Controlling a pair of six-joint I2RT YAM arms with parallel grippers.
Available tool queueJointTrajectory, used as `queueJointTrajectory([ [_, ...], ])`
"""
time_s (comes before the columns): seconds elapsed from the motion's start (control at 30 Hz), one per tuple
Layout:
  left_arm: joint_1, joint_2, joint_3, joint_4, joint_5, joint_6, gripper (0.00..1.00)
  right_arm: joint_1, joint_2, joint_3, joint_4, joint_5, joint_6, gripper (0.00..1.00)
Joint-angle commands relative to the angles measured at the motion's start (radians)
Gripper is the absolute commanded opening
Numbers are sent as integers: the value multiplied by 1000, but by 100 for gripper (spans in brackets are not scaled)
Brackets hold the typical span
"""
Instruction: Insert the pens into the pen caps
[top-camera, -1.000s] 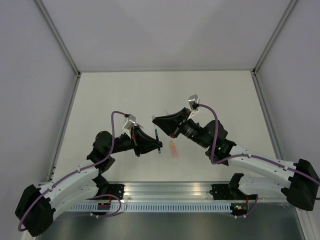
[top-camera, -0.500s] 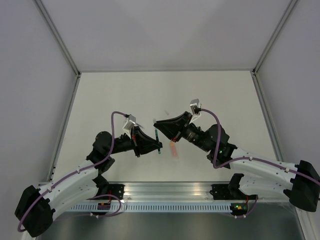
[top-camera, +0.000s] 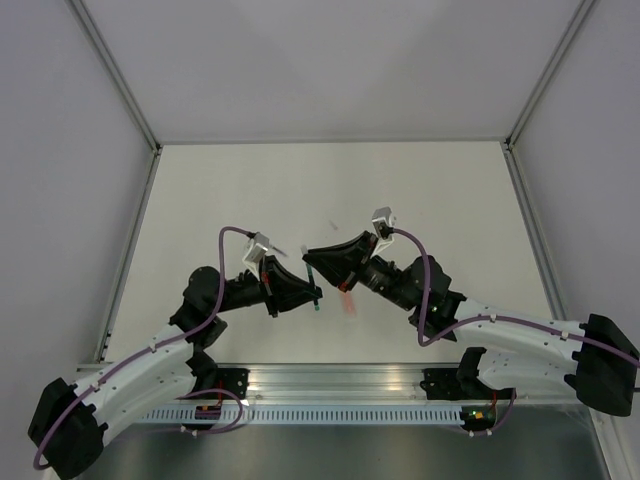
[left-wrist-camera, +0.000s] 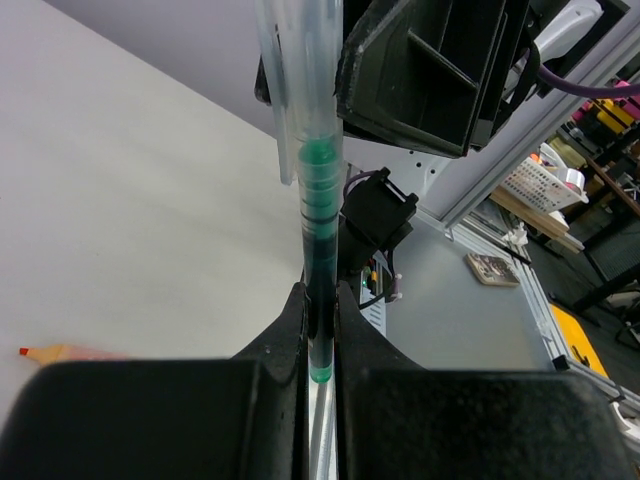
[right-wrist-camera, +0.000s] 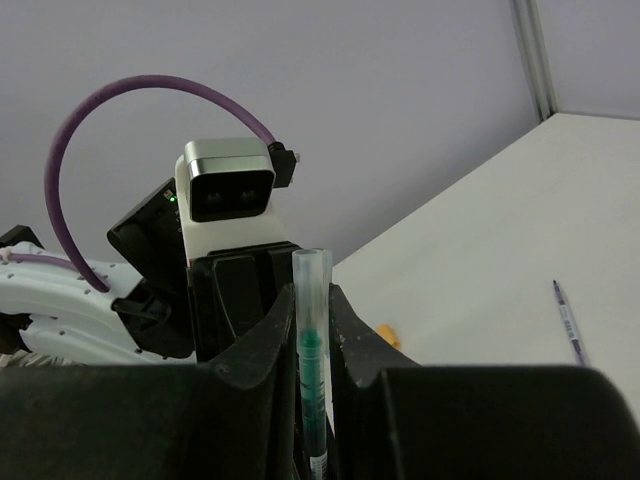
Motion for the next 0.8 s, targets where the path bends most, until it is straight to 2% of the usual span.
queueJointTrajectory([
  [0.0, 1, -27, 9, 41, -39, 11, 2, 12, -1, -17, -17, 9, -63, 0],
  [0.33, 1, -42, 10, -10, -105, 25, 2, 30, -65, -95, -51, -10, -87, 0],
  [0.47, 1, -42, 9, -10, -108, 28, 2, 30, -41, -85, -67, -80, -107, 3],
  [0.57, 1, -45, 7, -10, -109, 39, 2, 30, -24, -62, -98, -106, -103, 8],
  [0.77, 3, -50, 3, -4, -109, 47, 2, 29, -62, -54, -129, -56, -98, 27],
])
